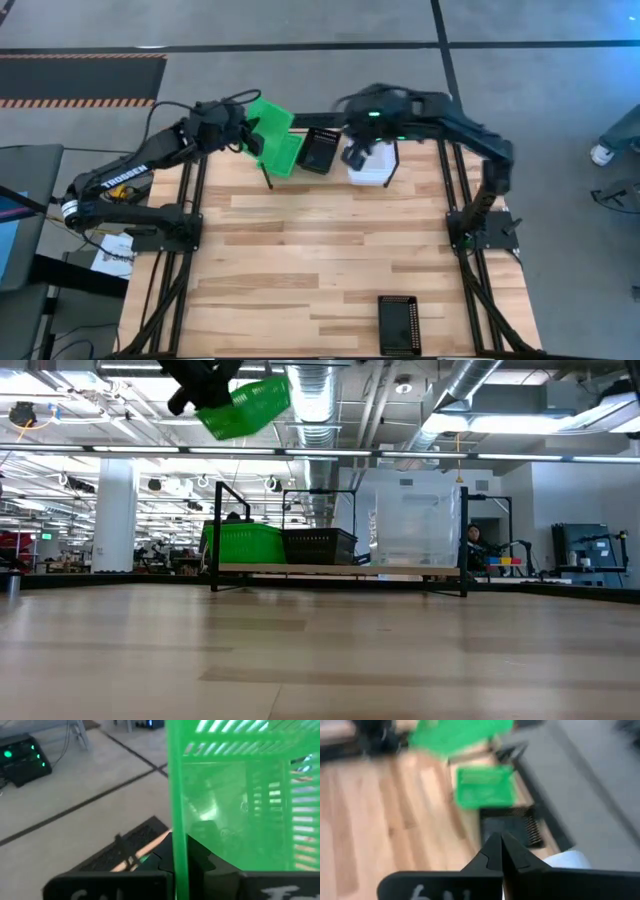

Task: Stack baskets on shelf by color
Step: Stack the green bin into the green bin on the shelf

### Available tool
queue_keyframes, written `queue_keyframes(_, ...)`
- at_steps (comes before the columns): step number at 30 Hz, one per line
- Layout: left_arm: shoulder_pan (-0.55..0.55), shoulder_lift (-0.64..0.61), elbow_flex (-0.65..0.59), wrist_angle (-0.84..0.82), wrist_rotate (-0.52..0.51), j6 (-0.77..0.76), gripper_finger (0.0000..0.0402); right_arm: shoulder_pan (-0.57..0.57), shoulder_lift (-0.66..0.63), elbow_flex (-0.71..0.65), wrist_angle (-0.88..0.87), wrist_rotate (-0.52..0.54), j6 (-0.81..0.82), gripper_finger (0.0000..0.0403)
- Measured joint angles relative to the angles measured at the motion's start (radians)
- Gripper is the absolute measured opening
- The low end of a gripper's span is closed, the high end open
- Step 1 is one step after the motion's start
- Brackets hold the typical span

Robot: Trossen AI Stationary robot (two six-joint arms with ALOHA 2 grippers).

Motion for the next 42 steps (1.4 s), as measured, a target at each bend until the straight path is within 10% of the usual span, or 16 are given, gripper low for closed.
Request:
queue_keyframes(6,-0.001,-0.018,0.074,-0.143,-0.029,0.021,0.0000,-0.087,0.201,-0.028,0.075,-0.219,-0.120,0.0002)
queue_keyframes(18,0.006,-0.117,0.137,-0.230,-0.122,0.044,0.0000,-0.141,0.498,-0.029,0.027,-0.258,-0.212,0.0001)
queue_keyframes(42,0.005,-0.149,0.137,-0.285,-0.163,0.017,0.0000,-0.176,0.490,0.054,-0.121,-0.197,-0.326,0.0000)
